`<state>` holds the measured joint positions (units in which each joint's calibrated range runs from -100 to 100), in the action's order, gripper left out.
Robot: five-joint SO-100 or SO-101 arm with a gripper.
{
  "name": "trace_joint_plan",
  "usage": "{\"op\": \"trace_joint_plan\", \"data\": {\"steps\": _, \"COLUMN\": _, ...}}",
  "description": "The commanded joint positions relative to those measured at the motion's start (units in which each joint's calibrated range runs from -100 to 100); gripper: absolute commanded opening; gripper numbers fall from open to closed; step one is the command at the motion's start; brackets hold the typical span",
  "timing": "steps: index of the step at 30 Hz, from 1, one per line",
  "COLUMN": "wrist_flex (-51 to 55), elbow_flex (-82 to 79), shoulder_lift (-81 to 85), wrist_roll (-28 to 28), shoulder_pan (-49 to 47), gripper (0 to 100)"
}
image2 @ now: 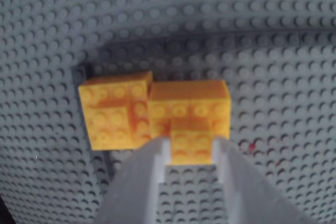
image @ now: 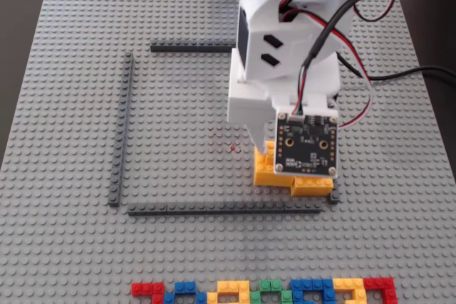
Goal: Grab the cube and place it into the grid
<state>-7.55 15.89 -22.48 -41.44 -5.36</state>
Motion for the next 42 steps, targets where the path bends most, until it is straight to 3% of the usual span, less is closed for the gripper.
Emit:
{"op": "trace_joint_plan", "data": {"steps": 1, "wrist_flex": -0.6, "elbow_flex": 0.4, "shoulder_lift": 1.8, "wrist_roll": -0.5, "shoulder_pan": 0.1, "gripper": 6}}
{"op": "trace_joint_plan", "data": {"steps": 29, "wrist_flex": -2.5, "elbow_flex": -2.3, "shoulder_lift": 1.8, "wrist_roll": -1.8, "shoulder_pan": 1.0, "gripper": 7}}
{"op": "trace_joint_plan", "data": {"steps": 42, "wrist_flex": -3.5, "elbow_flex": -3.4, "shoulder_lift": 2.4, "wrist_roll": -1.3, "shoulder_pan": 1.6, "gripper": 22}}
